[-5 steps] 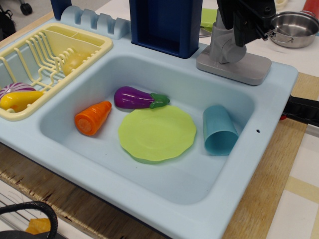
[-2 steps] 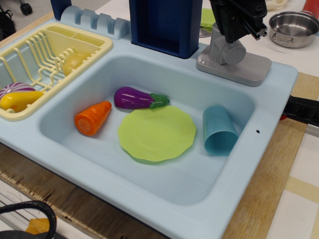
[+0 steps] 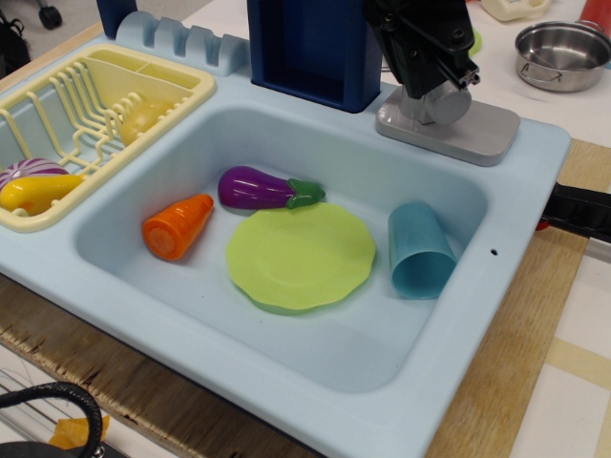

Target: Turn lever vertical to-front

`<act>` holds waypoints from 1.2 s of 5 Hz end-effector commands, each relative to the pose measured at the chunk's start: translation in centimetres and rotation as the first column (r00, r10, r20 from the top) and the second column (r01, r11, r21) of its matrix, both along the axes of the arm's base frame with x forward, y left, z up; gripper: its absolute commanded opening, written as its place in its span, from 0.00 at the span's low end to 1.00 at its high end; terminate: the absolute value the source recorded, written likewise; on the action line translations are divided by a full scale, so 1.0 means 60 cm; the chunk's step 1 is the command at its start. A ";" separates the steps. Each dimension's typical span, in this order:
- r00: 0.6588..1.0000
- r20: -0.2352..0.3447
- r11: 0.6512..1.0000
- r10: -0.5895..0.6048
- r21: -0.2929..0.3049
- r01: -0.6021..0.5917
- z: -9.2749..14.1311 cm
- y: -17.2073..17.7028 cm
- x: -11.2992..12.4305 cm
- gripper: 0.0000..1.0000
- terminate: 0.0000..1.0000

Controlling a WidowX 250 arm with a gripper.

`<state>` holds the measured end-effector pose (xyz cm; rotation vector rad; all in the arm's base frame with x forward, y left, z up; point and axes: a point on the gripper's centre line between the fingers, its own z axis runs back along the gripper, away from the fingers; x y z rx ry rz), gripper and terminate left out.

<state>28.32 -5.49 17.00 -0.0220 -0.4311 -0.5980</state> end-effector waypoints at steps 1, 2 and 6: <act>0.991 -0.132 1.000 -0.025 -0.022 0.022 -0.042 0.009 -0.026 0.00 0.00; 0.983 -0.182 0.999 -0.022 -0.044 0.014 -0.064 0.017 -0.042 0.00 0.00; 0.978 -0.208 0.998 -0.021 -0.061 0.008 -0.073 0.022 -0.058 1.00 1.00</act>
